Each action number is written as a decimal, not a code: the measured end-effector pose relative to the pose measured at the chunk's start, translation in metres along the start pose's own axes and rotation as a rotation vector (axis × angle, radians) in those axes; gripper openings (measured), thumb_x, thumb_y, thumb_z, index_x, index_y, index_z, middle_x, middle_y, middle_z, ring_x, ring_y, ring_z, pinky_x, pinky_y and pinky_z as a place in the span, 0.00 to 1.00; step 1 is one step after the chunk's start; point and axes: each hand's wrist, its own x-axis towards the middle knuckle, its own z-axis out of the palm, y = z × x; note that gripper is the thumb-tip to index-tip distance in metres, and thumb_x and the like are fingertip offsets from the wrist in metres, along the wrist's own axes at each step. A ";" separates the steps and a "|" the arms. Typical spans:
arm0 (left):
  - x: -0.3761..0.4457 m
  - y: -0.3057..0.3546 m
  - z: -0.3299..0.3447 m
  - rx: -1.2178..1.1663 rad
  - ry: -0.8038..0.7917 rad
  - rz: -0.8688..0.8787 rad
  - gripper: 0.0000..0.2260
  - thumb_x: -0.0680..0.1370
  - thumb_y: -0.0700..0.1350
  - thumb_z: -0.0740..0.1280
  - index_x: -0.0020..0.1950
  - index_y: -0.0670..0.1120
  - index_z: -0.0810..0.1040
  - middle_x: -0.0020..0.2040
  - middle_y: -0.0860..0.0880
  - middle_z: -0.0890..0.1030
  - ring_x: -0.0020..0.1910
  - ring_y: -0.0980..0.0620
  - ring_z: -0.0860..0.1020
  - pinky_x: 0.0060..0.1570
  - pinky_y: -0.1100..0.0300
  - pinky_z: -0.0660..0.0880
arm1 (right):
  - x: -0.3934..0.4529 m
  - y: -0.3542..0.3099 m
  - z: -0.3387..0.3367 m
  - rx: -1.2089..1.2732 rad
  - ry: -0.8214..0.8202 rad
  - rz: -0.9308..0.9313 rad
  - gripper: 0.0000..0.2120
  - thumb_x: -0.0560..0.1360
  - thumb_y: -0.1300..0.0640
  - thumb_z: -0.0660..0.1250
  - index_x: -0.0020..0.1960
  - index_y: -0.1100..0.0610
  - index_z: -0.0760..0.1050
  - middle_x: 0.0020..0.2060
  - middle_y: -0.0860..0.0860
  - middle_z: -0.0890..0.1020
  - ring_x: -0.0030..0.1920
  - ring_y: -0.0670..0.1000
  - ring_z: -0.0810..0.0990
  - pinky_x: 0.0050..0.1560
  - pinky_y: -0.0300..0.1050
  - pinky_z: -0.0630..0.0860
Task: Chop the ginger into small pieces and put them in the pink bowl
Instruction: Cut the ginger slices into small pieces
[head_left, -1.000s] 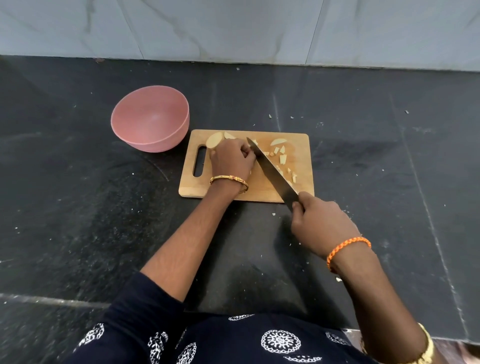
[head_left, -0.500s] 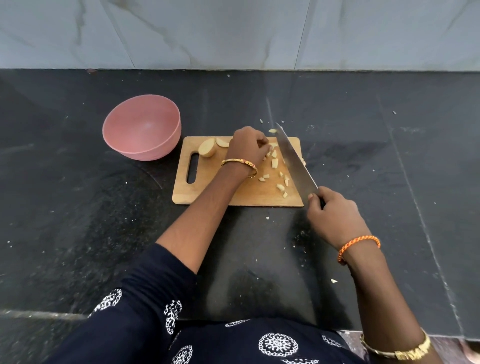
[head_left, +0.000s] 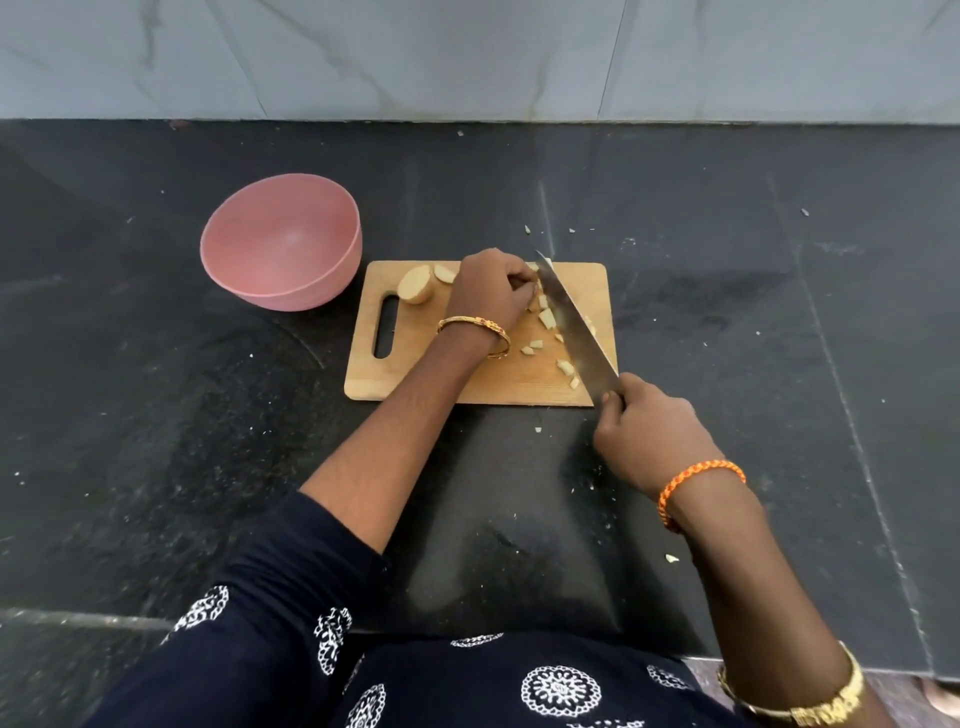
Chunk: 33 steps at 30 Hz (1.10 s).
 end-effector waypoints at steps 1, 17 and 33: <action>0.000 0.000 0.001 0.001 0.007 -0.005 0.08 0.73 0.42 0.69 0.50 0.44 0.83 0.48 0.47 0.84 0.47 0.51 0.79 0.48 0.63 0.75 | 0.000 -0.004 0.000 -0.014 -0.043 0.016 0.09 0.80 0.54 0.53 0.54 0.56 0.69 0.46 0.59 0.77 0.45 0.60 0.78 0.49 0.53 0.78; 0.006 0.007 -0.008 0.074 -0.114 -0.025 0.05 0.73 0.40 0.68 0.45 0.47 0.83 0.44 0.49 0.83 0.46 0.50 0.79 0.51 0.51 0.78 | -0.023 0.004 -0.012 0.079 0.038 0.050 0.11 0.79 0.52 0.51 0.46 0.55 0.69 0.43 0.59 0.77 0.41 0.61 0.78 0.46 0.57 0.80; 0.008 0.006 -0.011 0.226 -0.243 0.074 0.20 0.74 0.38 0.62 0.64 0.52 0.72 0.60 0.47 0.71 0.61 0.46 0.67 0.61 0.49 0.65 | -0.013 0.015 -0.019 -0.075 -0.028 -0.009 0.10 0.80 0.53 0.53 0.46 0.52 0.71 0.33 0.52 0.74 0.34 0.55 0.75 0.39 0.46 0.75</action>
